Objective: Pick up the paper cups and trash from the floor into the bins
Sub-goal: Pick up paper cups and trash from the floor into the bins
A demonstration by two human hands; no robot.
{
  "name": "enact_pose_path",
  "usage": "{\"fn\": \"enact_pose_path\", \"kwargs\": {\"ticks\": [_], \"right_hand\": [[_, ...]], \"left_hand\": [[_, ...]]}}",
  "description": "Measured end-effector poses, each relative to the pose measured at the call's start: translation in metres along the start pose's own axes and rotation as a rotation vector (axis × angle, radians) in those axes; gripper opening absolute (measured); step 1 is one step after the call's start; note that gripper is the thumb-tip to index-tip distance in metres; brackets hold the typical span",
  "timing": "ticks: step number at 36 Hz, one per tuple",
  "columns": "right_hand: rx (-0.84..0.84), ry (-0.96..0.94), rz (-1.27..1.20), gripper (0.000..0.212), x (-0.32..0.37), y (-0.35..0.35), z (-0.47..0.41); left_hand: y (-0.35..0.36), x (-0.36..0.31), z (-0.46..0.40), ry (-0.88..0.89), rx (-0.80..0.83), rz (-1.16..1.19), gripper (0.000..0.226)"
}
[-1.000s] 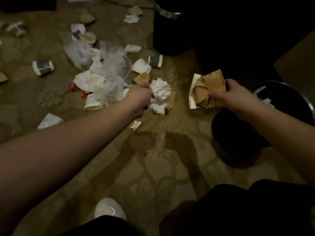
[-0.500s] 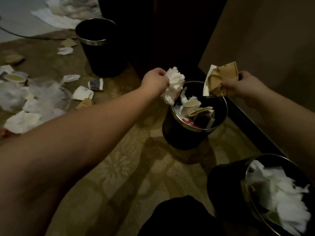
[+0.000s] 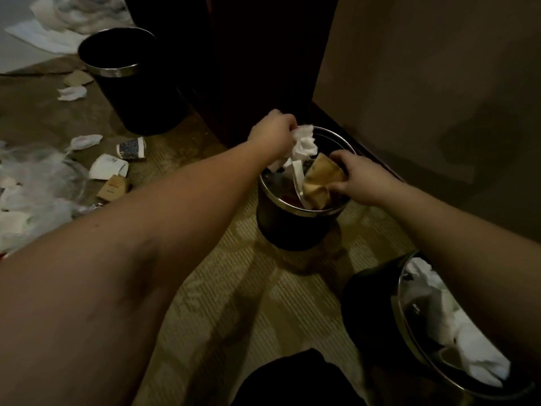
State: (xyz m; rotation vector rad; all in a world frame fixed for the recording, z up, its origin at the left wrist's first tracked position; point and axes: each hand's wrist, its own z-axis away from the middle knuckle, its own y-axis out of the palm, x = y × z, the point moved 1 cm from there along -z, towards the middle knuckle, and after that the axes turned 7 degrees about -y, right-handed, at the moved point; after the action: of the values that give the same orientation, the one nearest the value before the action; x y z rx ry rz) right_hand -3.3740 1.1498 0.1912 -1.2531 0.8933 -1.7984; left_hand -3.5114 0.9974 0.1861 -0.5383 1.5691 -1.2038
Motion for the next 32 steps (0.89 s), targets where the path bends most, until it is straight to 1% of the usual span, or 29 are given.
{"fn": "enact_pose_path", "kwargs": {"ticks": [2, 3, 4, 5, 6, 9, 12, 14, 21, 24, 29, 32], "right_hand": [[0.035, 0.026, 0.183, 0.093, -0.009, -0.001, -0.006], [0.041, 0.042, 0.238, 0.097, -0.013, -0.003, -0.008], [0.039, 0.047, 0.276, 0.098, -0.016, -0.006, -0.01], [0.021, 0.04, 0.305, 0.096, -0.016, -0.009, -0.012], [-0.007, 0.03, 0.321, 0.092, -0.017, -0.012, -0.014], [-0.068, -0.008, 0.325, 0.084, -0.011, -0.017, -0.016], [-0.079, -0.052, 0.299, 0.076, -0.004, -0.015, -0.02], [-0.079, -0.062, 0.259, 0.069, 0.0, -0.012, -0.021], [-0.072, -0.056, 0.196, 0.055, 0.011, 0.001, -0.031], [-0.057, -0.068, 0.182, 0.051, 0.022, 0.0, -0.035], [-0.077, -0.146, 0.146, 0.047, 0.066, -0.009, -0.043], [-0.078, -0.232, 0.131, 0.046, 0.106, -0.011, -0.048]], "left_hand": [[0.004, 0.002, 0.005, 0.04, 0.227, -0.214, 0.044], [0.005, 0.003, 0.008, 0.048, 0.356, -0.265, 0.051], [0.005, 0.006, 0.01, 0.044, 0.459, -0.263, 0.058], [0.003, 0.007, 0.011, 0.036, 0.519, -0.223, 0.062], [0.0, 0.008, 0.011, 0.032, 0.535, -0.174, 0.062], [-0.004, 0.008, 0.011, 0.028, 0.453, -0.064, 0.057], [-0.006, 0.01, 0.013, 0.009, 0.305, -0.006, 0.051], [-0.006, 0.014, 0.015, -0.002, 0.252, 0.037, 0.049], [-0.008, 0.031, 0.03, -0.014, 0.248, 0.064, 0.045], [-0.017, 0.038, 0.04, -0.033, 0.214, 0.129, 0.041], [-0.054, 0.072, 0.062, -0.139, 0.127, 0.253, 0.034], [-0.087, 0.104, 0.082, -0.221, 0.105, 0.27, 0.034]]}}
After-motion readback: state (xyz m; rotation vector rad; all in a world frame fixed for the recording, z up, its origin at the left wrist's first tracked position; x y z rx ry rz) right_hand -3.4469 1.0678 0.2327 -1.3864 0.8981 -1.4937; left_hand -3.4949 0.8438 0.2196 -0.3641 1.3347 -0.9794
